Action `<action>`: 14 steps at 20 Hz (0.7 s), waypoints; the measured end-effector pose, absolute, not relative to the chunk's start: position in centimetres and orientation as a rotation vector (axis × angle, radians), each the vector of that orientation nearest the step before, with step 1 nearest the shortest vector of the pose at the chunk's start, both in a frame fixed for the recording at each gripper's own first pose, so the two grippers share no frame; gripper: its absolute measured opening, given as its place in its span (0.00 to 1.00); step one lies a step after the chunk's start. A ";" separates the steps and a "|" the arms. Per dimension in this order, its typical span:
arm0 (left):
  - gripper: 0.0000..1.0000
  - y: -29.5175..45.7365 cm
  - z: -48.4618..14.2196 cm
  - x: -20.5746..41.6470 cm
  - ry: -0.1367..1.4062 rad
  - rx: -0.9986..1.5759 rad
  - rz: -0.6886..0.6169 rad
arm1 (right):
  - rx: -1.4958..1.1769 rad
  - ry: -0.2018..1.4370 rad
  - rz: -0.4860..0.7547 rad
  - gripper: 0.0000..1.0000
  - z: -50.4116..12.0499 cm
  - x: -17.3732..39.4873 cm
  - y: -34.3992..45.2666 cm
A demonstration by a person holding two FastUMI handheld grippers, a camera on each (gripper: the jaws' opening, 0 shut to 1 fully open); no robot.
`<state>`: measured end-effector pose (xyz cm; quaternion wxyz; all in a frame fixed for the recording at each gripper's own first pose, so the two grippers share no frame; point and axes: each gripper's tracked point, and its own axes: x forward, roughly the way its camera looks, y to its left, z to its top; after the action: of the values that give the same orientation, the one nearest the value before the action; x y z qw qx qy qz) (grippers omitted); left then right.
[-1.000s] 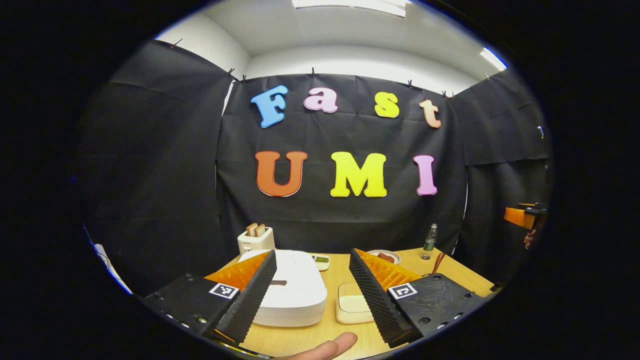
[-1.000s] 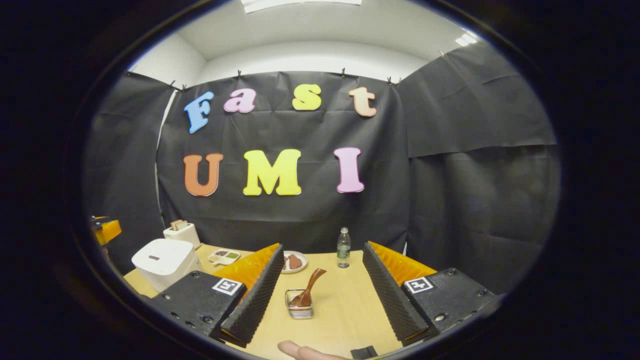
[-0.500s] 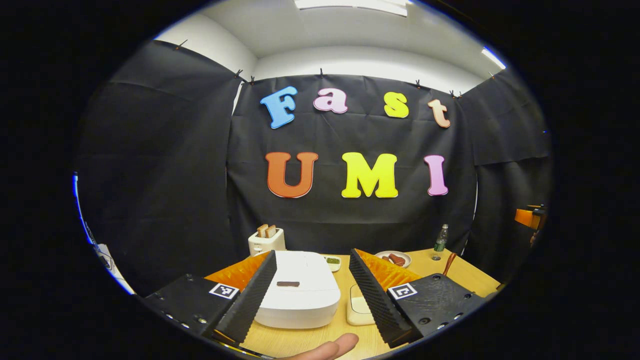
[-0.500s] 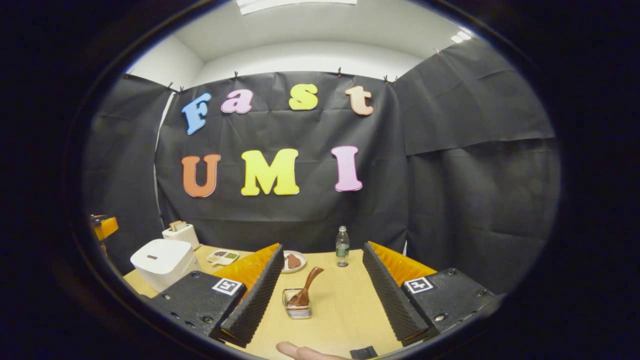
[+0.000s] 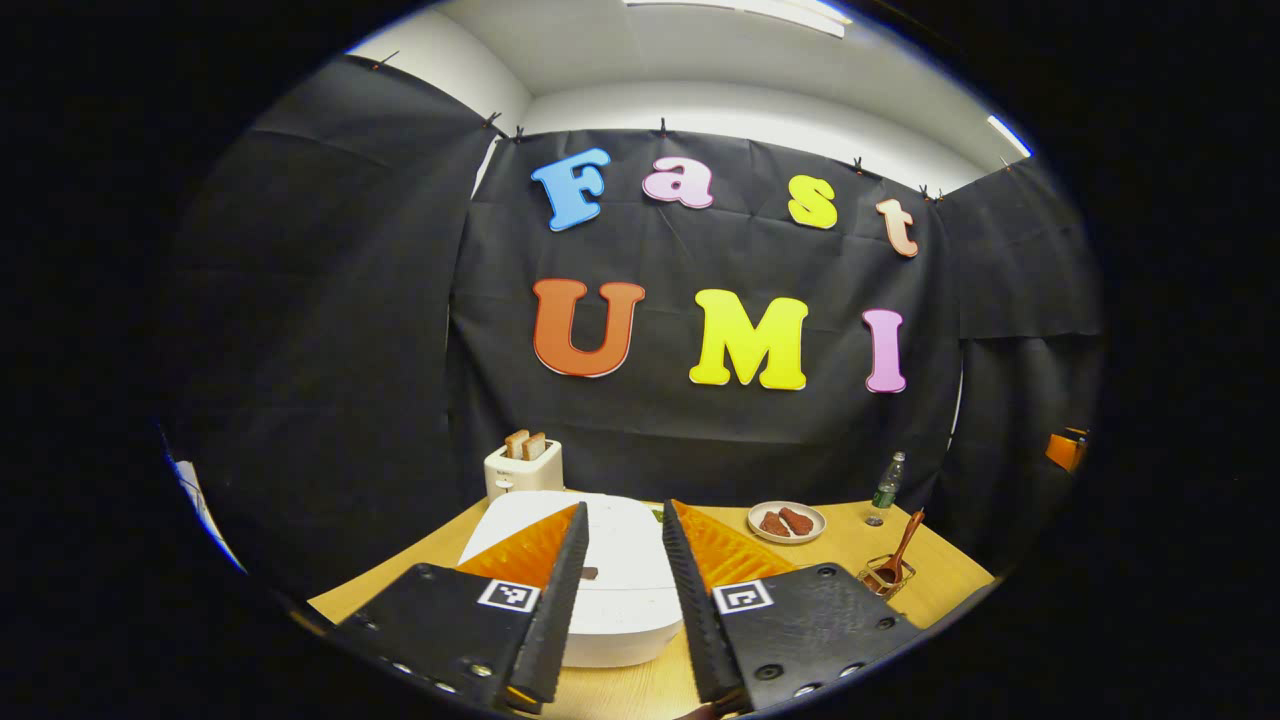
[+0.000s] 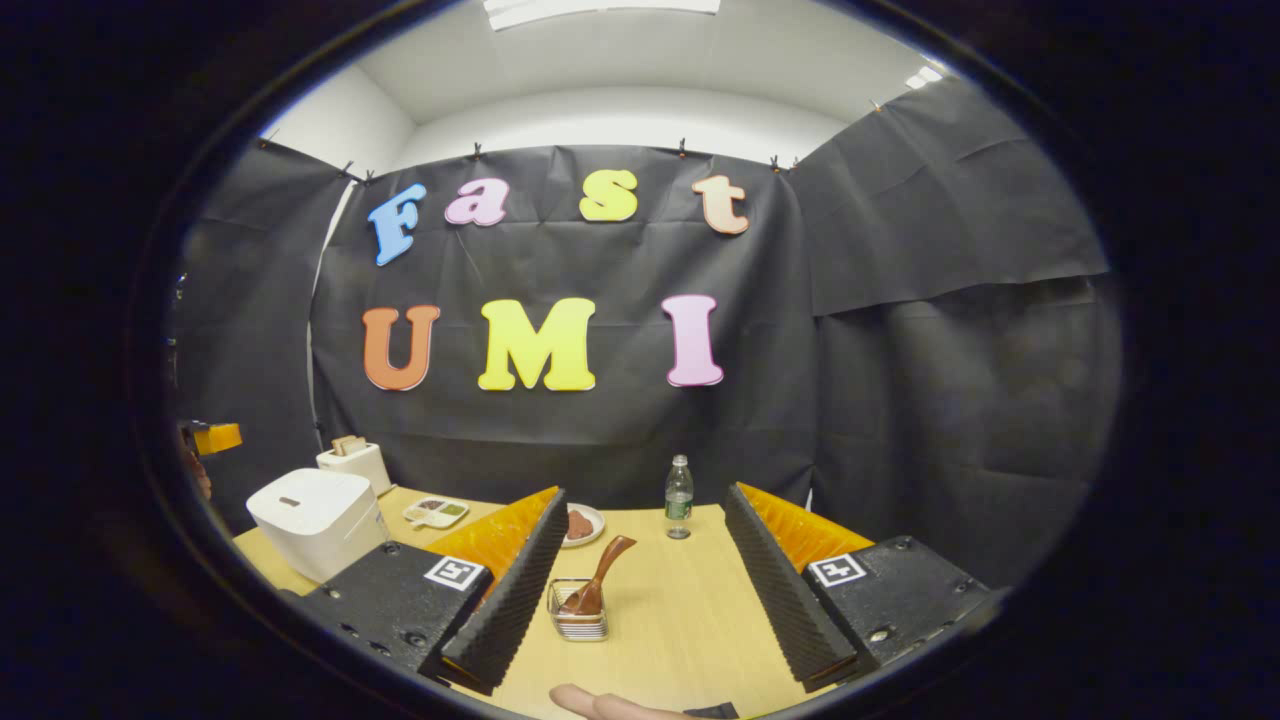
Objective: Close the left gripper, press the button to open the rice cooker; take a wooden spoon from the chopstick holder with the right hand, scoop a spoonful of rice and pour it into the rice cooker, then put the wooden spoon back into the chopstick holder.
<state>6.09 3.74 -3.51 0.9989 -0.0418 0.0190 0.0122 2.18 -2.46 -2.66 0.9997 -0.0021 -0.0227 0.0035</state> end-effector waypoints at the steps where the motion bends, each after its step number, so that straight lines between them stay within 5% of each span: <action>1: 0.33 4.1 -4.2 6.7 0.063 -0.087 0.032 | -0.001 -0.044 0.009 1.00 -2.9 2.3 -2.6; 5: 0.01 6.2 -5.9 8.7 0.130 -0.039 0.091 | 0.008 -0.041 0.024 1.00 -4.2 3.4 -2.6; 6: 0.00 6.4 -7.0 9.2 0.163 -0.023 0.099 | 0.005 -0.034 0.025 0.99 -4.7 3.7 -2.6; 7: 0.12 6.7 -7.7 9.8 0.186 -0.009 0.109 | 0.004 -0.028 0.028 0.99 -5.2 4.1 -2.7; 8: 0.00 6.8 -8.4 10.3 0.206 0.004 0.110 | 0.001 -0.021 0.031 0.99 -5.7 4.5 -2.6; 14: 0.00 7.7 -12.4 13.1 0.327 0.018 0.146 | -0.004 0.034 0.034 1.00 -9.0 6.5 -3.1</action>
<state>13.14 7.67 -12.41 0.9840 0.0087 0.1625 0.0726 6.48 -3.14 -9.04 0.9997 -0.0021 0.0171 0.0169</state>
